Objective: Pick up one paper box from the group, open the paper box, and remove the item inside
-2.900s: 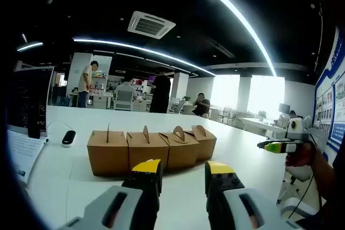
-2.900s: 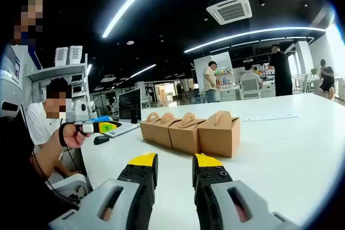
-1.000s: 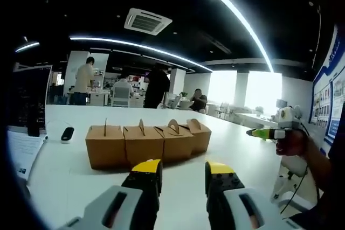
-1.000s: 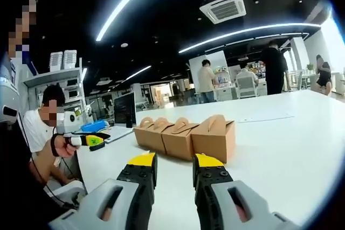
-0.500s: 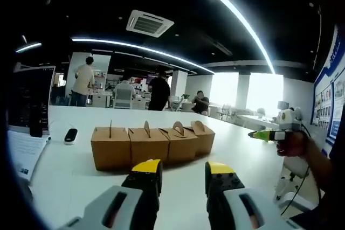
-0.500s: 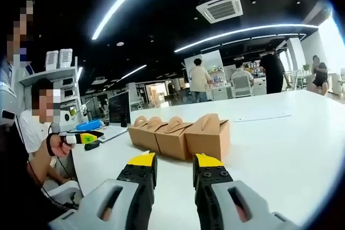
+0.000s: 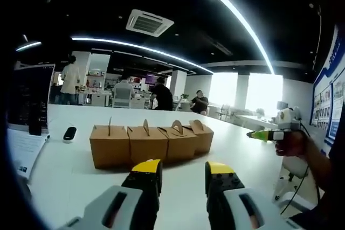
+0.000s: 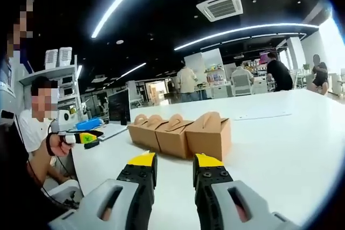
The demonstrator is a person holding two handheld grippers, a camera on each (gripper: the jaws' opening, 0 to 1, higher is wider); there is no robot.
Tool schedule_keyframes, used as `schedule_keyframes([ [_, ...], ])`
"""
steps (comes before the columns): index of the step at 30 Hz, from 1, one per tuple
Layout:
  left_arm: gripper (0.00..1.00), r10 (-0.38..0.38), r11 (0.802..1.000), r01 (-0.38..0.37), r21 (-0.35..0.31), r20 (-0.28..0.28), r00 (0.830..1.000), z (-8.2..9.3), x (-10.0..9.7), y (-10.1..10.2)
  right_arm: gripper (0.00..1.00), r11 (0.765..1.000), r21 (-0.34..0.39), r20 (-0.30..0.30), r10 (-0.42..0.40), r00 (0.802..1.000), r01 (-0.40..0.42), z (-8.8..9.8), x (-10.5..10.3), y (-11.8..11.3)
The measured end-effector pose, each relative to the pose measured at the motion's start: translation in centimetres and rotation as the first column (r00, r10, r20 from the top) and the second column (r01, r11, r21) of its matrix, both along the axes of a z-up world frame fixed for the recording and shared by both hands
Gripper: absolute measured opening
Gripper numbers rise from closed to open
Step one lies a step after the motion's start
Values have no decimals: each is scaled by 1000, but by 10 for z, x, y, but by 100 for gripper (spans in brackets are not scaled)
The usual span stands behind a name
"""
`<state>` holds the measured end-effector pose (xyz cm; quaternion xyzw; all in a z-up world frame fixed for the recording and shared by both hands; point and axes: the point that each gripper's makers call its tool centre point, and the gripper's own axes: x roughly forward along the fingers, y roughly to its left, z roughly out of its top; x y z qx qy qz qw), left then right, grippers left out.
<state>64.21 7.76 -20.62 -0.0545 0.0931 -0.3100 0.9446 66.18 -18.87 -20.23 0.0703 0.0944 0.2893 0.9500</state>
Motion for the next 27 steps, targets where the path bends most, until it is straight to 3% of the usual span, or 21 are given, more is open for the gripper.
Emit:
schedule_keyframes([
  [22, 34, 12, 1000, -12, -8, 9, 1000, 9, 5, 4, 27, 1000, -1, -4, -16, 1000, 16, 7, 3, -3],
  [27, 34, 20, 1000, -20, -11, 3, 1000, 9, 6, 7, 27, 1000, -25, -13, -15, 1000, 14, 1, 4, -3],
])
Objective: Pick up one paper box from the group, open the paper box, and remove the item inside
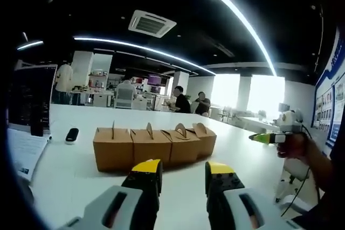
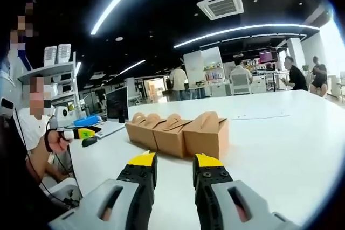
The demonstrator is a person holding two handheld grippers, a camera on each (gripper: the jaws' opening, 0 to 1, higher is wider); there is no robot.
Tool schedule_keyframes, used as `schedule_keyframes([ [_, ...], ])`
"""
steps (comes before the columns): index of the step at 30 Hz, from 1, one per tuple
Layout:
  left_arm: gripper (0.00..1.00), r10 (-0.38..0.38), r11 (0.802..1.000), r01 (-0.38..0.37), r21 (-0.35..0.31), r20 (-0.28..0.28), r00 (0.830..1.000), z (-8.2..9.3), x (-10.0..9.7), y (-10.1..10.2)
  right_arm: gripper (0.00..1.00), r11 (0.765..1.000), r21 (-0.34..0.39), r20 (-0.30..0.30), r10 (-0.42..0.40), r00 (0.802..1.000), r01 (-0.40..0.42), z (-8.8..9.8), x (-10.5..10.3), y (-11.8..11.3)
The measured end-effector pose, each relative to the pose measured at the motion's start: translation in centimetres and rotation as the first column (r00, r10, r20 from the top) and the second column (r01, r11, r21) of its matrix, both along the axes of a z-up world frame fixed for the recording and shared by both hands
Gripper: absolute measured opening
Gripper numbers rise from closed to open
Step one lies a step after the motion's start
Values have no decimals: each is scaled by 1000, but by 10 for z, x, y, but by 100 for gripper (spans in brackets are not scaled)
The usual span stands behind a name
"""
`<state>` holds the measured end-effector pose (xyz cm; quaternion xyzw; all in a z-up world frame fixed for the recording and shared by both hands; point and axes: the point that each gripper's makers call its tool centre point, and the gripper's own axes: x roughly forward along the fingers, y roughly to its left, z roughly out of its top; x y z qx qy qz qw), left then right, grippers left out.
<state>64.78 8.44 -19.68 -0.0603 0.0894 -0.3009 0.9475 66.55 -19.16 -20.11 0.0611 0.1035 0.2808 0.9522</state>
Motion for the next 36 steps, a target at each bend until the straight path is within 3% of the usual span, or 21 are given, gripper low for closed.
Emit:
schedule_keyframes([
  [4, 34, 9, 1000, -9, -1, 15, 1000, 4, 0, 3, 27, 1000, 8, 5, 11, 1000, -11, 2, -3, 6],
  [10, 34, 6, 1000, -6, -13, 3, 1000, -4, -5, 3, 27, 1000, -17, 9, 25, 1000, -25, 0, -6, 10],
  [12, 34, 13, 1000, -14, -25, -24, 1000, -8, -2, 4, 27, 1000, -6, -17, -3, 1000, 3, -3, -2, 5],
  [16, 34, 12, 999, -12, -29, -1, 1000, -1, -3, 4, 27, 1000, -1, 13, -10, 1000, 10, 7, -4, 3],
  [21, 34, 20, 1000, -20, -20, -17, 1000, -6, -5, 8, 27, 1000, -10, -8, 2, 1000, -2, -1, -8, 8],
  [31, 34, 19, 1000, -19, -22, 7, 1000, -1, -4, 8, 27, 1000, 9, 37, -27, 999, 27, 12, -5, -1],
  [36, 34, 6, 1000, -6, -13, -8, 1000, -8, -6, 3, 27, 1000, 9, 15, 0, 1000, 0, 3, -10, 8],
])
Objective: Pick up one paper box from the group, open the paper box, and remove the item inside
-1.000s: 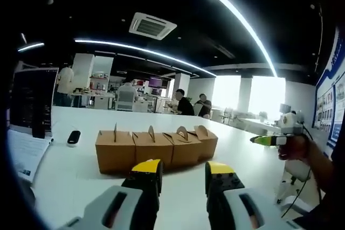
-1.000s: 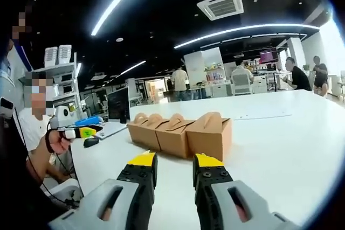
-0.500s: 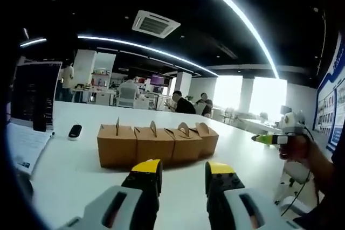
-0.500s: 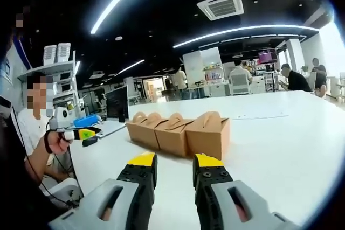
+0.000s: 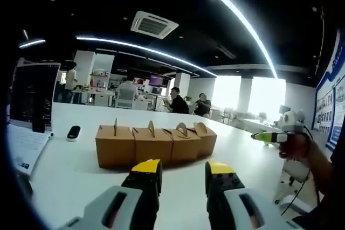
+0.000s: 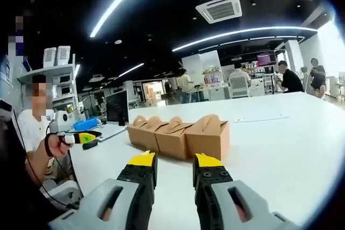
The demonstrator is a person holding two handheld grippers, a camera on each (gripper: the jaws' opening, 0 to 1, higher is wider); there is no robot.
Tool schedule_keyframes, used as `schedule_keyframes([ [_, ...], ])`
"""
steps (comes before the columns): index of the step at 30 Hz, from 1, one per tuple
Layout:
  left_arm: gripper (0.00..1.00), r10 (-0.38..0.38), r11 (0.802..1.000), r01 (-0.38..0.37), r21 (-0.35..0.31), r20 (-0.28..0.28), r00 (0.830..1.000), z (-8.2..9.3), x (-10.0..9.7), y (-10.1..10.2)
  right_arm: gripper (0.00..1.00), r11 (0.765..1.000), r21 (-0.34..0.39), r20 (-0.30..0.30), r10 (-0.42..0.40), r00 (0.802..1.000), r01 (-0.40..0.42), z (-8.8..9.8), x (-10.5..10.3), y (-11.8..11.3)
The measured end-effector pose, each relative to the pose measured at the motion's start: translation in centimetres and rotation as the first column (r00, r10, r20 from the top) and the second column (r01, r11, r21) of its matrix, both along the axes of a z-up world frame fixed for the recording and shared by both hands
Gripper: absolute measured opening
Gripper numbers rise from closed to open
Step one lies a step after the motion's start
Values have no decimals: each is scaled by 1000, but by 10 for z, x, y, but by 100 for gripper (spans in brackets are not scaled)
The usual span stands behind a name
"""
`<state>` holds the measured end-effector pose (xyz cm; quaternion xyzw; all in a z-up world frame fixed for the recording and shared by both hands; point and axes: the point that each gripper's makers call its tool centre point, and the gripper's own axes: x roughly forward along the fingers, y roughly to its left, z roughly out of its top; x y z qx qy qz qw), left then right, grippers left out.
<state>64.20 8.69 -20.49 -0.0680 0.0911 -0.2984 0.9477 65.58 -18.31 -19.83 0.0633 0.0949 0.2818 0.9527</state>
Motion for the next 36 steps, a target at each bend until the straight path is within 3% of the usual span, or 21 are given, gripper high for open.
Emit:
schedule_keyframes([
  [8, 34, 7, 1000, -7, 3, 10, 1000, 7, -5, -3, 27, 1000, 7, -1, 18, 1000, -18, -1, -3, 3],
  [16, 33, 30, 997, -35, 64, 75, 997, 12, -1, -2, 27, 1000, -24, 23, 17, 1000, -16, 0, -7, 3],
  [24, 31, 58, 996, -62, 63, 65, 996, 5, 7, 1, 27, 997, -76, 65, 32, 997, -27, 0, -8, 7],
  [28, 31, 55, 997, -57, 60, 33, 998, -4, 8, -1, 27, 997, -68, 49, 43, 998, -40, -9, -6, 7],
  [36, 31, 52, 995, -56, 78, 45, 998, 7, 24, -7, 27, 998, -59, 55, 35, 998, -32, -6, 1, 4],
])
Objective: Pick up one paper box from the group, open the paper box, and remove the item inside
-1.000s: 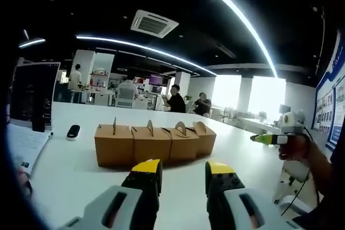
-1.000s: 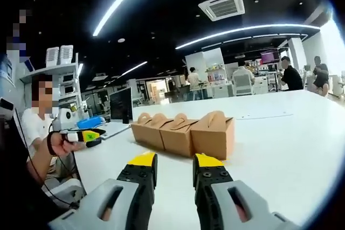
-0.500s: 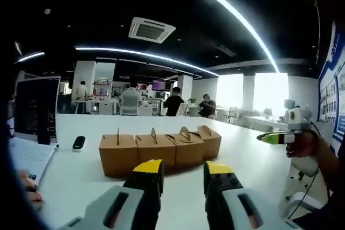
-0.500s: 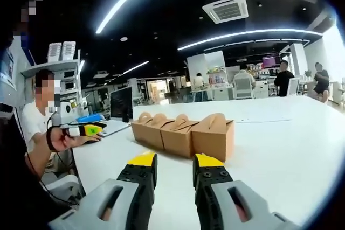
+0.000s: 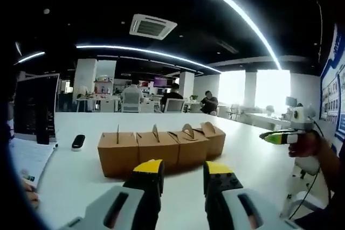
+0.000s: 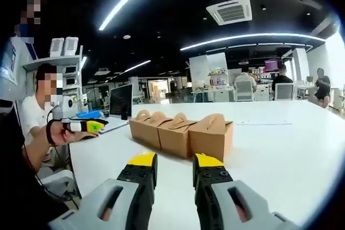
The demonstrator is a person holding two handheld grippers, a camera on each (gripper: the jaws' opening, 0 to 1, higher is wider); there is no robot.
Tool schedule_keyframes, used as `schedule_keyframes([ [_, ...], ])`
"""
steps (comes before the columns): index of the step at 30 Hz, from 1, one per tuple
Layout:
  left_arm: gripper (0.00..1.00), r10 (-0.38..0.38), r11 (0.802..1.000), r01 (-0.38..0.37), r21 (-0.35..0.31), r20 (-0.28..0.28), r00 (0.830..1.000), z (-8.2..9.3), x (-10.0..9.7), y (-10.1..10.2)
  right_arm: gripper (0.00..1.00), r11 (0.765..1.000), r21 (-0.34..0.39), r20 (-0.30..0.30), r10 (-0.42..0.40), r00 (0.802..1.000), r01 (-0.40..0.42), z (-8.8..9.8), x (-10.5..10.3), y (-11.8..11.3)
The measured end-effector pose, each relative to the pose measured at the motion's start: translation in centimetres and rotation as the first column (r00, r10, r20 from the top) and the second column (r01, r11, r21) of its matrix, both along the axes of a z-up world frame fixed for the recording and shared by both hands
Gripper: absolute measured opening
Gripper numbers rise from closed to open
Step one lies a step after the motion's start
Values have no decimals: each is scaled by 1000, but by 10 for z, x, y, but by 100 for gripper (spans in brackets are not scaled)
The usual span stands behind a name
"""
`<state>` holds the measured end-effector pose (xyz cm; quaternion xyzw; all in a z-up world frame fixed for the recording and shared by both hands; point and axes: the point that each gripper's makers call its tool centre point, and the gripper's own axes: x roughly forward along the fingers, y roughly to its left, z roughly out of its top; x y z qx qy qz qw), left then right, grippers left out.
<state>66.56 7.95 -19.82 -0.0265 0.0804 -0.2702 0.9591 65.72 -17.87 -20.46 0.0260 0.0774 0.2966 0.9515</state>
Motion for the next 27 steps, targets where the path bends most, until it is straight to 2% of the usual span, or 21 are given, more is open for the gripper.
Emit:
schedule_keyframes([
  [6, 31, -29, 999, 29, 19, 13, 999, 7, 16, -15, 27, 1000, -1, 7, 22, 1000, -22, -3, -4, 5],
  [13, 31, -41, 998, 41, 43, 2, 999, -1, 39, -25, 27, 1000, 1, 9, 18, 1000, -18, -7, -6, 4],
  [19, 30, 20, 1000, -19, 25, -22, 1000, -7, 69, -21, 27, 1000, 0, -8, 25, 1000, -25, -15, -7, 6],
  [23, 30, 62, 998, -62, 25, -9, 998, -3, 91, -16, 27, 1000, -17, -1, 18, 1000, -18, -17, -7, 5],
  [27, 30, 82, 997, -82, 16, 3, 997, 4, 111, -17, 27, 1000, -1, -2, 10, 1000, -10, -17, -7, 3],
])
